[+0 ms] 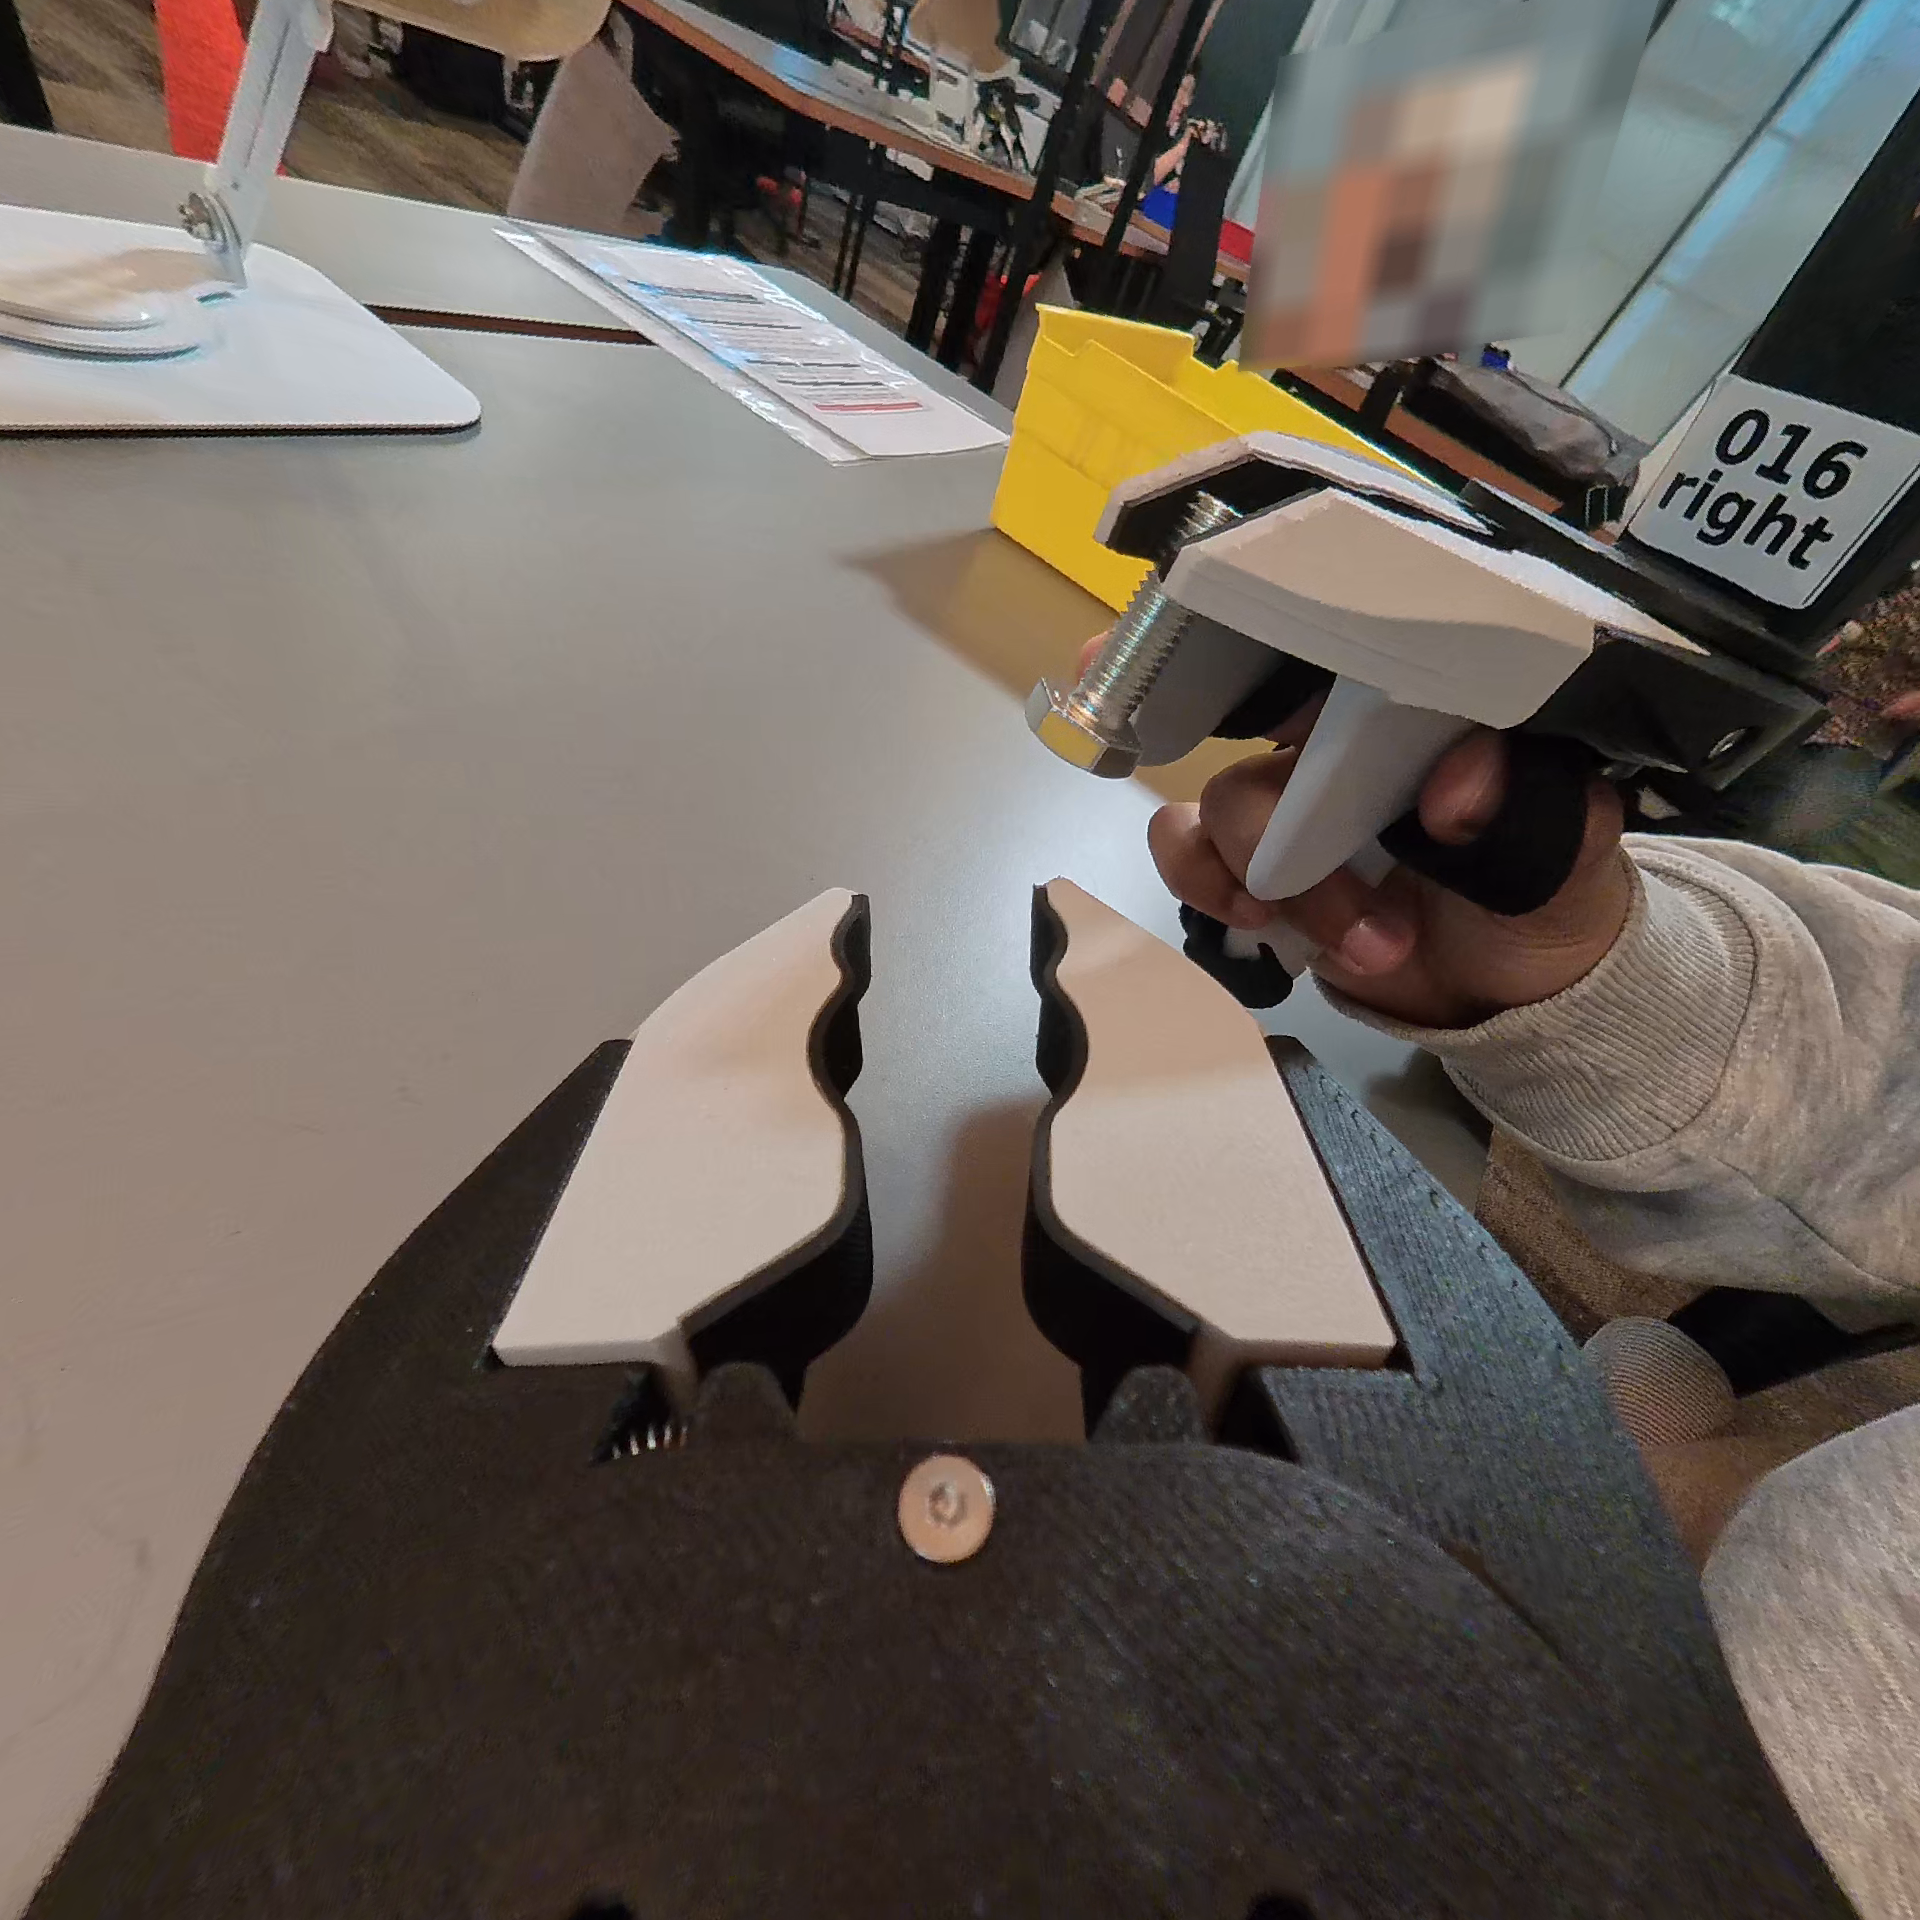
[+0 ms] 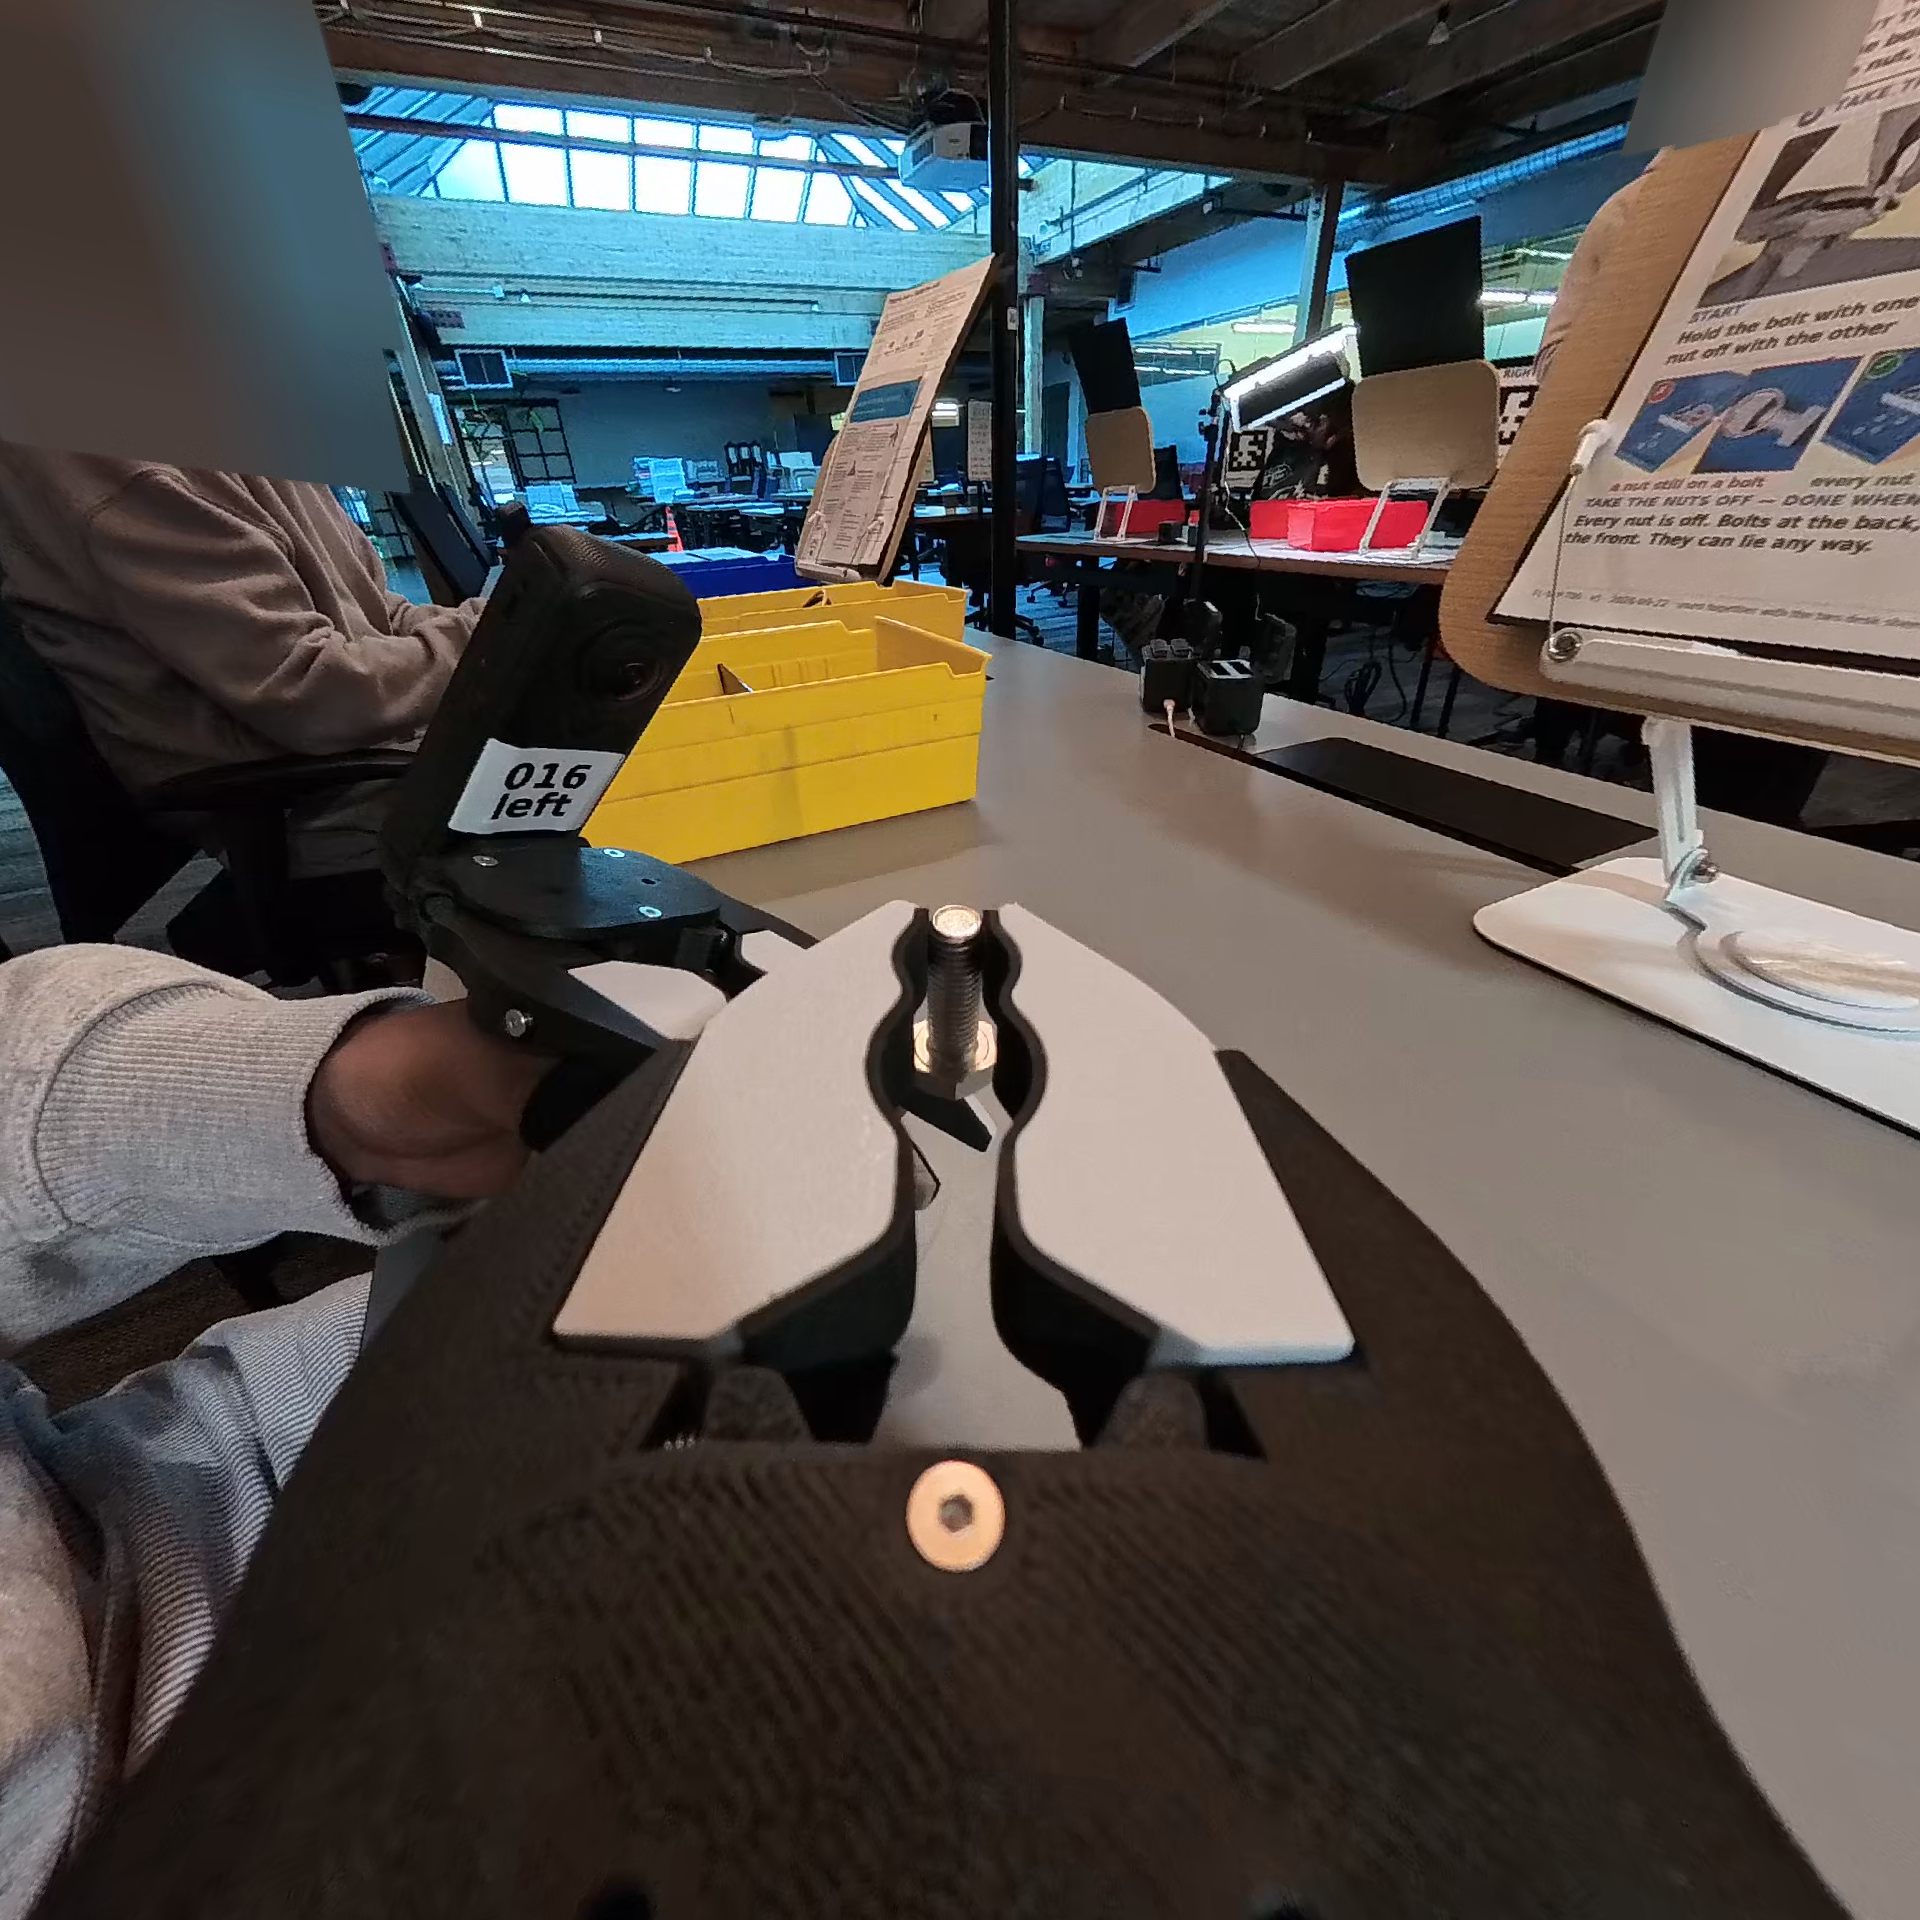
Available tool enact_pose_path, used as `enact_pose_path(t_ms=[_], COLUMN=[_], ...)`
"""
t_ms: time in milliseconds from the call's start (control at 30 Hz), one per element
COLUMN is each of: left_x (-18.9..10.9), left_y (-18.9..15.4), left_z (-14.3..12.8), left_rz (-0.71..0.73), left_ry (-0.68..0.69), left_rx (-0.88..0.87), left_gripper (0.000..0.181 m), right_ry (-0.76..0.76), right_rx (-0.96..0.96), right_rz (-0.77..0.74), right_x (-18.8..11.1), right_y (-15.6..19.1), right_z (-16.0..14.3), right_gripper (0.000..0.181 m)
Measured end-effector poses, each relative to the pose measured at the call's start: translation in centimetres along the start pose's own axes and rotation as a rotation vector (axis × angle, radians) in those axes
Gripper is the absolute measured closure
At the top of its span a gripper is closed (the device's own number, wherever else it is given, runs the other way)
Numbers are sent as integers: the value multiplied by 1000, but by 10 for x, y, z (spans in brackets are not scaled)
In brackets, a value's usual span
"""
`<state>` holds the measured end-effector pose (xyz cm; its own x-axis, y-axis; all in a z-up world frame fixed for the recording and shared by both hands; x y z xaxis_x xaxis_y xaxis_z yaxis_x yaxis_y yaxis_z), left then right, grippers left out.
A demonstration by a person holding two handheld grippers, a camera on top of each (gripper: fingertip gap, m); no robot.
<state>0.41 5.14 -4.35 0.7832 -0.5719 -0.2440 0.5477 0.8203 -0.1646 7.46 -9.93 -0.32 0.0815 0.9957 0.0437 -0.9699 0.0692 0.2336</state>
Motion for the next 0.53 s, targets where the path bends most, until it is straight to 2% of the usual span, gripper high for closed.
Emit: enact_pose_path(t_ms=[267, 400, 533], left_x=[-1, -2, -1], left_y=[-2, -7, -17], left_z=[1, 4, 5], left_rz=[22, 98, 130], left_ry=[-12, -22, -25], left_rx=[34, 161, 298], left_gripper=[148, 147, 147], right_ry=[-16, -20, 22], right_rx=[87, 236, 242], right_rz=[21, 48, 35], right_x=[-2, -4, -2], right_y=[-6, -16, -20], right_z=[1, 2, -1], right_gripper=[171, 172, 172])
Point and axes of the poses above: each gripper's, where its closed fingertips meet, x out along the fingers, z out of its top, y = z × x across the jaws, the point moved 10 cm from there along -x, back along the fingers, and after that the axes turned 11 degrees about x, right-handed, at the moved point
